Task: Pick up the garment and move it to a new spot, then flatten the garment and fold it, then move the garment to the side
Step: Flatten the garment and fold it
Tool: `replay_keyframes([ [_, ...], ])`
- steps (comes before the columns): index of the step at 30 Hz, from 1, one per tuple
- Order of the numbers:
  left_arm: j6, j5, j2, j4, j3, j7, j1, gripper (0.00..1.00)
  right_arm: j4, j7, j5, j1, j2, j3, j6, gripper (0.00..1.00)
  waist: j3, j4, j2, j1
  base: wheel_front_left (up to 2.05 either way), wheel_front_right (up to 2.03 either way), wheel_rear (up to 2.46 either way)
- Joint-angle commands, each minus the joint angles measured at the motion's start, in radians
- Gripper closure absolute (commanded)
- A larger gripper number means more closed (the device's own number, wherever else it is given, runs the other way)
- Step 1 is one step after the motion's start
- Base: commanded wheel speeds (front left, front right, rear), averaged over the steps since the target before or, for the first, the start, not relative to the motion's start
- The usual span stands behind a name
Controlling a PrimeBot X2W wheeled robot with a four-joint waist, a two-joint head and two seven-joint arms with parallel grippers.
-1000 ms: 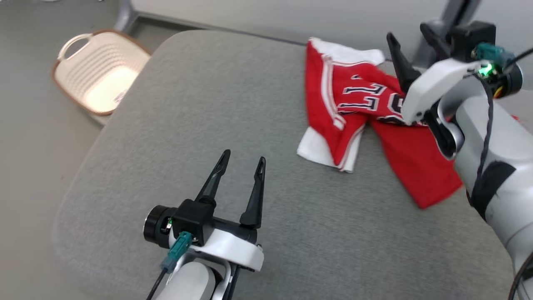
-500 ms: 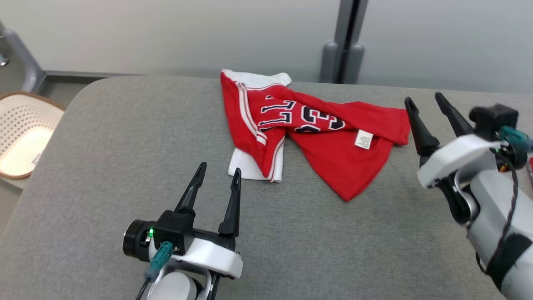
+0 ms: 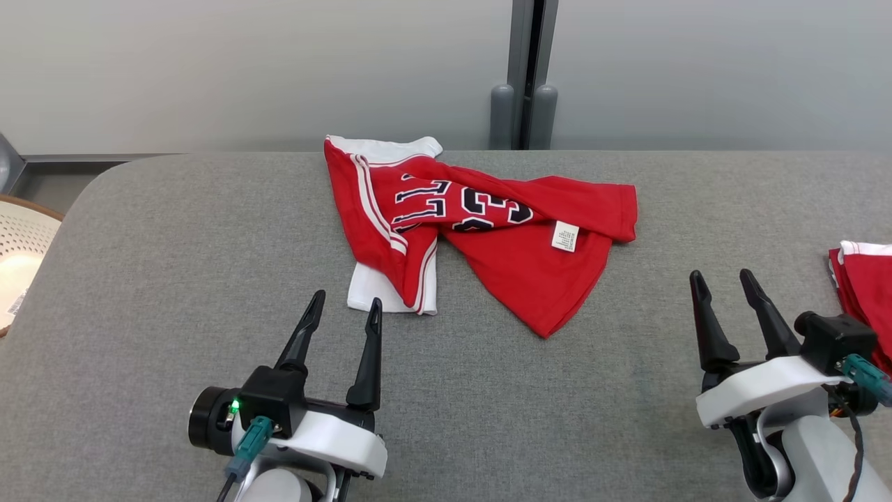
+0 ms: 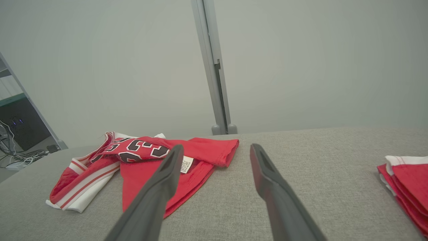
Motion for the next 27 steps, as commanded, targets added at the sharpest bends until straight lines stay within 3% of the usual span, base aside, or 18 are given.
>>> replay_keyframes([
  [1,0.000,-0.001,0.004,-0.002,0.001,0.000,0.005,0.00,-0.018,0.015,-0.015,0.017,0.009,-0.010,0.000,0.00,0.003,0.004,-0.0001,0.0000,0.00,0.00,0.00],
  [11,0.008,-0.021,0.004,-0.013,-0.040,0.000,-0.023,0.00,-0.078,0.206,-0.012,0.047,0.094,0.004,0.000,0.00,0.042,0.061,-0.0001,0.0000,0.00,0.00,0.00],
  [19,0.023,-0.043,0.004,-0.018,-0.079,0.000,-0.051,0.00,0.006,0.360,0.032,0.006,0.131,-0.010,0.000,0.00,0.097,0.141,-0.0001,0.0000,0.00,0.00,0.00],
  [27,0.041,-0.066,0.004,-0.030,-0.110,0.000,-0.077,0.00,0.093,0.388,0.024,-0.050,0.130,-0.052,0.000,0.00,0.145,0.209,-0.0001,0.0000,0.00,0.00,0.00],
])
